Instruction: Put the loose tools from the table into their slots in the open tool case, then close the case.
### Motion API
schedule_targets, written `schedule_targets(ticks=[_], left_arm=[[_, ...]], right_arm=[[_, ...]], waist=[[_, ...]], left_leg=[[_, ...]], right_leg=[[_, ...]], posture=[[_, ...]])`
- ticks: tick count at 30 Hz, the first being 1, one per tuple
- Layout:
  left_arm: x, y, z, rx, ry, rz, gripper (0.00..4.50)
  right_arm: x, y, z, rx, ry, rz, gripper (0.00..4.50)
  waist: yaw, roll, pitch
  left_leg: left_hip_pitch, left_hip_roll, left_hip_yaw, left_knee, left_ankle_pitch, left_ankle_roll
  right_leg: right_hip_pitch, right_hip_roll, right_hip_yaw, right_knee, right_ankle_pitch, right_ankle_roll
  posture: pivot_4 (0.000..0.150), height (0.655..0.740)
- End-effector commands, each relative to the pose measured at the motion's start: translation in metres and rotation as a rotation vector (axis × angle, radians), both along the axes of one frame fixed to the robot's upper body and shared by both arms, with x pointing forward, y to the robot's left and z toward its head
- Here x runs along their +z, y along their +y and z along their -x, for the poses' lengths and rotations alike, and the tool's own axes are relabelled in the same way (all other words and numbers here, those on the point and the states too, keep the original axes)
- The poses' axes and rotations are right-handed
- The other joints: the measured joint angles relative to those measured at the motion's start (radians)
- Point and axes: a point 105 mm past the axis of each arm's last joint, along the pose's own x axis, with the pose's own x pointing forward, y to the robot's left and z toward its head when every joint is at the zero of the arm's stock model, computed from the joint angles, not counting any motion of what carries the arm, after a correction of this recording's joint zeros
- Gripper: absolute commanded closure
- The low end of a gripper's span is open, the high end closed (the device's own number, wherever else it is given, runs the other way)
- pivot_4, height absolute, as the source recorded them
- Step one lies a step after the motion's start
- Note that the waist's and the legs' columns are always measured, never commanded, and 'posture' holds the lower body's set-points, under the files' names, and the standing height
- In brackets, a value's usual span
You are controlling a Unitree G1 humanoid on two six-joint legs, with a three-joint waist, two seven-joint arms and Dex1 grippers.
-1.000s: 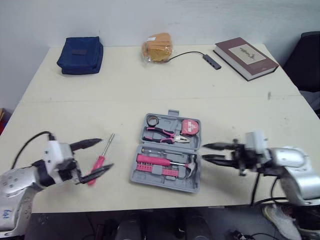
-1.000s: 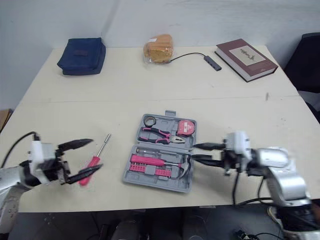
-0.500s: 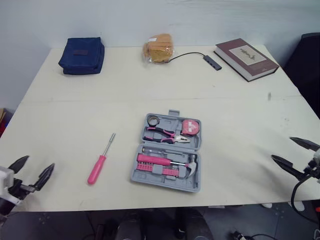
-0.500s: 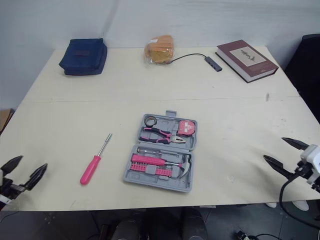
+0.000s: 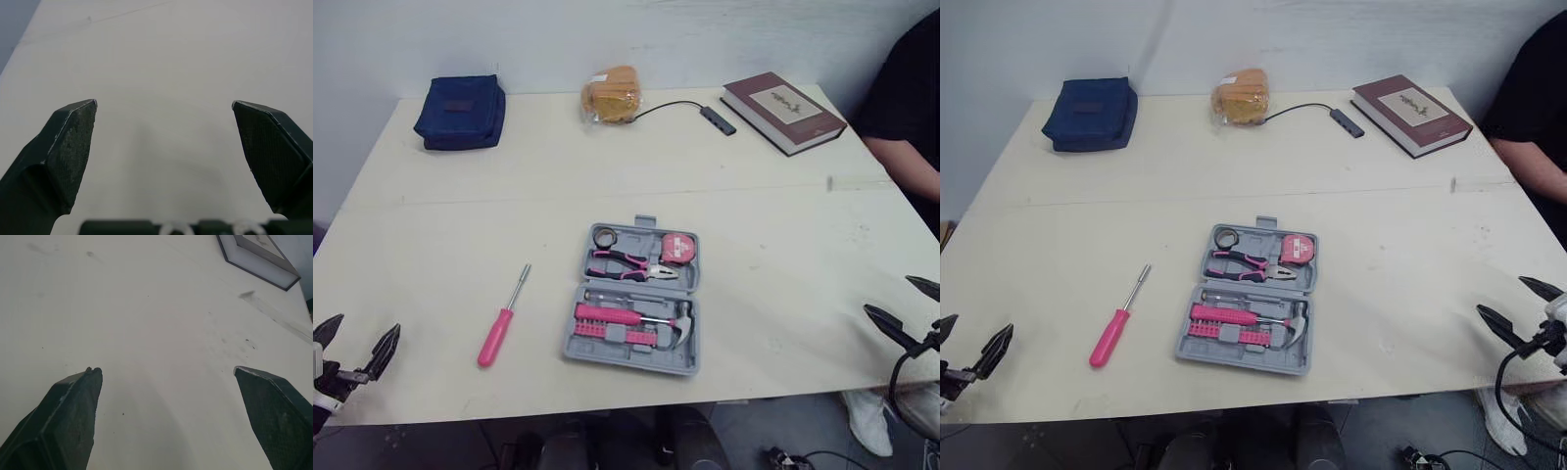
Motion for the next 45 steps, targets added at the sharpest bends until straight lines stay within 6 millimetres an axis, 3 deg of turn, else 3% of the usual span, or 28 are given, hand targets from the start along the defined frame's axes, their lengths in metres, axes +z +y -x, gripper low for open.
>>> schedule_targets(ticks=[1,8,14,18,22,25,36,41,45], left_arm=[[0.022,-0.028,-0.010,-0.130,-0.045,-0.015,0.00],[0.027,-0.062,-0.008,-0.195,0.022,0.019,0.00],[0.009,-0.092,0.000,-0.286,0.170,0.078,0.00],[0.004,-0.100,0.001,-0.265,0.222,0.097,0.00],[-0.006,-0.118,-0.004,-0.274,0.272,0.122,0.00],[-0.008,-0.132,-0.009,-0.305,0.282,0.136,0.00],[-0.027,-0.149,-0.024,-0.293,0.390,0.143,0.00],[-0.031,-0.153,-0.027,-0.312,0.412,0.133,1.51],[-0.033,-0.153,-0.027,-0.311,0.425,0.135,3.27]], right_arm=[[0.013,0.034,-0.019,0.159,-0.089,-0.053,0.03],[0.024,0.106,-0.019,0.510,-0.136,-0.117,0.03],[0.036,0.155,-0.017,0.683,-0.165,-0.134,0.03],[0.047,0.180,-0.014,0.771,-0.192,-0.157,0.03],[0.052,0.216,0.003,0.937,-0.170,-0.181,0.03],[0.057,0.227,0.009,0.978,-0.162,-0.190,0.03],[0.067,0.247,0.028,1.088,-0.139,-0.178,0.03],[0.067,0.245,0.028,1.071,-0.129,-0.165,0.00],[0.067,0.243,0.029,1.061,-0.125,-0.161,0.00]], waist=[[-0.002,-0.001,0.000],[0.004,0.002,0.000],[0.007,0.002,0.000],[0.008,0.002,0.000],[0.014,0.002,-0.001],[0.023,0.002,-0.001],[0.030,0.002,-0.001],[0.030,0.002,-0.001],[0.030,0.002,-0.001]], left_leg=[[0.000,0.000,0.000,0.000,0.000,0.000],[-0.001,0.000,0.000,0.000,0.000,0.000],[0.000,-0.001,-0.001,0.001,0.000,0.000],[-0.001,-0.001,-0.001,0.000,0.000,0.000],[-0.001,-0.001,-0.001,0.000,0.000,0.000],[-0.001,-0.001,-0.001,0.001,0.000,0.000],[-0.001,-0.002,-0.001,0.001,0.001,0.001],[-0.001,-0.002,-0.001,0.001,0.001,0.002],[-0.001,-0.002,-0.001,0.001,0.001,0.002]], right_leg=[[0.000,0.000,0.000,0.000,0.000,0.000],[0.000,0.000,0.000,0.001,0.000,0.000],[0.000,0.000,0.000,0.002,0.000,0.000],[0.000,0.001,0.000,0.002,0.000,-0.001],[-0.001,0.000,0.000,0.002,0.000,-0.001],[-0.001,0.001,0.000,0.002,0.000,-0.001],[-0.001,0.002,0.000,0.002,0.000,-0.001],[-0.001,0.002,0.000,0.002,0.000,-0.001],[-0.001,0.002,0.000,0.002,0.000,-0.001]], posture=[[0.150,0.7400],[0.150,0.7400],[0.150,0.7400],[0.150,0.7400],[0.150,0.7400],[0.150,0.7400],[0.150,0.7400],[0.150,0.7400],[0.150,0.7400]])
